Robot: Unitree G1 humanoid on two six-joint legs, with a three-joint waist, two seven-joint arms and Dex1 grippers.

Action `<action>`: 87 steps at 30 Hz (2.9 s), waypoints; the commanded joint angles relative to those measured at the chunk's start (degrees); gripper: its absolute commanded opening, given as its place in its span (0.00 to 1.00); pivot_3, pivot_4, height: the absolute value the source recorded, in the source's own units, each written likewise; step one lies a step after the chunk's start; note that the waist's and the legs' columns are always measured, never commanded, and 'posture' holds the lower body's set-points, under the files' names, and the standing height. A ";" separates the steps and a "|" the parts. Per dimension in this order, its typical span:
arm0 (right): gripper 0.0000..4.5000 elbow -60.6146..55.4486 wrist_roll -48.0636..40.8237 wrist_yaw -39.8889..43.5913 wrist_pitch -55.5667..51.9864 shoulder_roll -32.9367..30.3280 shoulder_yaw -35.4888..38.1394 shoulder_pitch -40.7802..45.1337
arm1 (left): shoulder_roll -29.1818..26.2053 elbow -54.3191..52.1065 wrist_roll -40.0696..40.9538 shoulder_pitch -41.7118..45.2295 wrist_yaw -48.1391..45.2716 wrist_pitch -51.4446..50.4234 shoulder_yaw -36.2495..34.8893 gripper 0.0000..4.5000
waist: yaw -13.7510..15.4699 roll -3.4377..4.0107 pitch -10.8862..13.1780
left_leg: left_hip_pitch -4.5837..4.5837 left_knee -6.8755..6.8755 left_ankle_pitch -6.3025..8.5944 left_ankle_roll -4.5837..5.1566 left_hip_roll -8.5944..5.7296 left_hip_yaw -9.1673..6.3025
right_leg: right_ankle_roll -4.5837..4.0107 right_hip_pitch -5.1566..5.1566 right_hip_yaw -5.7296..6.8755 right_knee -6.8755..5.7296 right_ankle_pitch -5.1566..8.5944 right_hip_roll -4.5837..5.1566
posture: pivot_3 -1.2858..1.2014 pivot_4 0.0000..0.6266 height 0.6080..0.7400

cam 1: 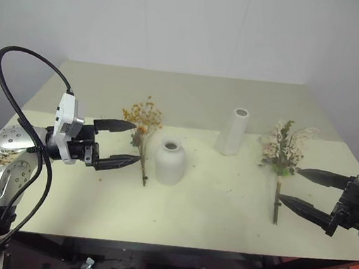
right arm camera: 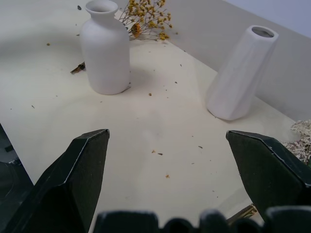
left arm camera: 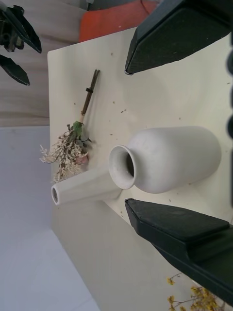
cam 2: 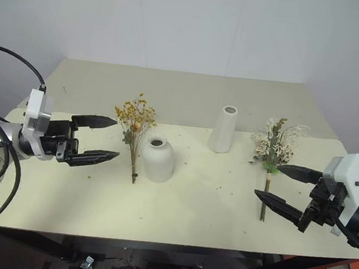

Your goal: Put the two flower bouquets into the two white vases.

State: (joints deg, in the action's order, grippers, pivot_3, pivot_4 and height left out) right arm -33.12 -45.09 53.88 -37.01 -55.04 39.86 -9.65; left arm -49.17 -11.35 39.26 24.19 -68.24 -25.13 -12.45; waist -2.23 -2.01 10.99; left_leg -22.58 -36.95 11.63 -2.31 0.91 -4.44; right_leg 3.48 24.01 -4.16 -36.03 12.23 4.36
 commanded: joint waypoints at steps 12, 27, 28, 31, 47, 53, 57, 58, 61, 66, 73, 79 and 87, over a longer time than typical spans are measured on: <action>1.00 -3.10 0.88 0.40 0.78 1.43 6.16 -4.24 | 0.00 0.45 -3.03 2.46 0.34 3.26 0.52 0.99 | 0.09 0.00 0.00 | -0.01 0.00 0.00 0.00 0.00 0.00 | 0.00 0.00 0.00 0.00 0.00 0.00 | 0.52 0.24 1.00; 1.00 7.92 3.23 -19.50 -27.33 -7.69 -14.59 17.29 | 4.82 4.98 -9.33 20.21 2.24 1.67 11.04 0.99 | 0.00 -0.08 -0.04 | -0.08 -0.02 -0.01 -0.01 -0.05 0.00 | -0.02 0.03 -0.01 0.04 -0.02 0.02 | 0.52 0.24 1.00; 1.00 10.44 3.73 -21.85 -30.28 -6.50 -16.90 21.53 | 6.14 6.93 -9.78 23.11 2.19 1.21 12.40 0.99 | 0.01 -0.08 -0.04 | -0.04 -0.03 -0.01 -0.01 -0.02 -0.01 | -0.02 -0.02 0.01 0.04 -0.02 0.00 | 0.52 0.24 1.00; 1.00 17.72 6.71 -26.74 -36.86 -3.25 -23.98 31.97 | 10.95 12.80 -11.66 30.34 1.01 2.01 16.20 0.99 | -0.07 -0.10 -0.05 | -0.13 -0.02 -0.01 0.00 -0.06 -0.04 | -0.01 0.04 0.01 0.07 -0.03 0.00 | 0.52 0.24 1.00; 0.91 39.87 19.37 -32.77 -38.43 7.03 -33.52 47.66 | 20.38 18.36 -16.64 31.54 -2.40 5.92 21.56 1.00 | -0.46 -0.02 -0.01 | -0.33 -0.02 0.01 0.04 -0.08 -0.05 | -0.19 0.29 0.00 0.03 -0.20 0.02 | 0.52 0.24 1.00; 0.48 44.19 21.38 -29.79 -36.59 7.35 -36.15 50.44 | 20.19 16.41 -17.07 29.81 -0.41 5.06 20.86 1.00 | -0.47 -0.01 0.00 | -0.32 -0.02 0.00 0.04 -0.08 -0.06 | -0.06 0.29 0.00 -0.01 -0.13 0.02 | 0.52 0.24 1.00; 0.15 47.60 22.58 -28.46 -36.22 7.83 -37.03 52.32 | 19.94 15.57 -17.38 28.88 0.73 5.35 20.59 1.00 | -0.39 -0.01 0.00 | -0.32 -0.02 0.00 0.04 -0.08 -0.06 | -0.08 0.29 0.00 -0.01 -0.15 0.02 | 0.52 0.24 1.00; 0.08 48.52 23.17 -28.31 -35.89 7.98 -37.38 52.59 | 19.76 15.26 -17.31 28.61 0.90 5.22 20.50 1.00 | -0.41 -0.01 0.00 | -0.32 -0.03 0.00 0.04 -0.09 -0.06 | -0.08 0.29 0.00 -0.01 -0.15 0.02 | 0.52 0.24 1.00; 0.05 49.65 23.89 -27.90 -35.73 8.27 -37.51 53.02 | 19.42 14.60 -17.22 28.12 1.24 4.89 20.33 1.00 | -0.39 -0.01 0.00 | -0.32 -0.03 0.00 0.04 -0.09 -0.06 | -0.08 0.29 0.00 0.00 -0.15 0.02 | 0.52 0.24 1.00; 0.05 47.49 25.57 -30.98 -33.80 9.28 -34.19 52.25 | 18.51 13.90 -17.28 27.40 2.03 4.82 19.64 1.00 | -0.44 -0.01 0.00 | -0.31 -0.03 0.00 0.04 -0.08 -0.06 | -0.08 0.29 0.00 -0.02 -0.15 0.02 | 0.52 0.24 1.00; 0.05 36.99 38.21 -51.00 -7.95 11.74 -27.03 52.30 | 15.89 13.60 -15.92 26.56 1.79 4.91 16.40 1.00 | -0.43 0.17 0.11 | -0.37 -0.01 0.00 0.04 -0.09 -0.06 | -0.05 0.36 0.00 -0.03 -0.14 0.02 | 0.52 0.24 1.00; 0.05 45.10 33.03 -53.03 13.88 20.81 -19.55 62.83 | 15.79 15.91 -16.64 27.05 3.53 6.30 14.62 1.00 | -1.39 0.19 0.12 | -0.28 -0.01 -0.02 0.01 -0.07 -0.04 | -0.01 0.31 -0.02 -0.04 -0.15 0.00 | 0.52 0.24 1.00; 0.05 56.24 19.05 -41.06 36.67 33.09 -12.30 71.94 | 15.47 14.98 -16.64 27.16 5.88 5.54 13.83 1.00 | -1.78 0.25 0.16 | -0.32 0.06 -0.02 0.02 -0.08 -0.07 | -0.40 0.29 0.00 0.03 -0.43 0.03 | 0.52 0.24 1.00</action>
State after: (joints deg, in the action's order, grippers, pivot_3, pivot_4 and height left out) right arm 22.69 -23.78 10.26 -4.19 -21.82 26.19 60.21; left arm -33.01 5.71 22.35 50.55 -62.76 -19.88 3.10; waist -4.01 -1.76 11.15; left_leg -22.89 -36.89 11.61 -2.29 0.83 -4.51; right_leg 3.08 24.31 -4.17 -36.01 11.79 4.39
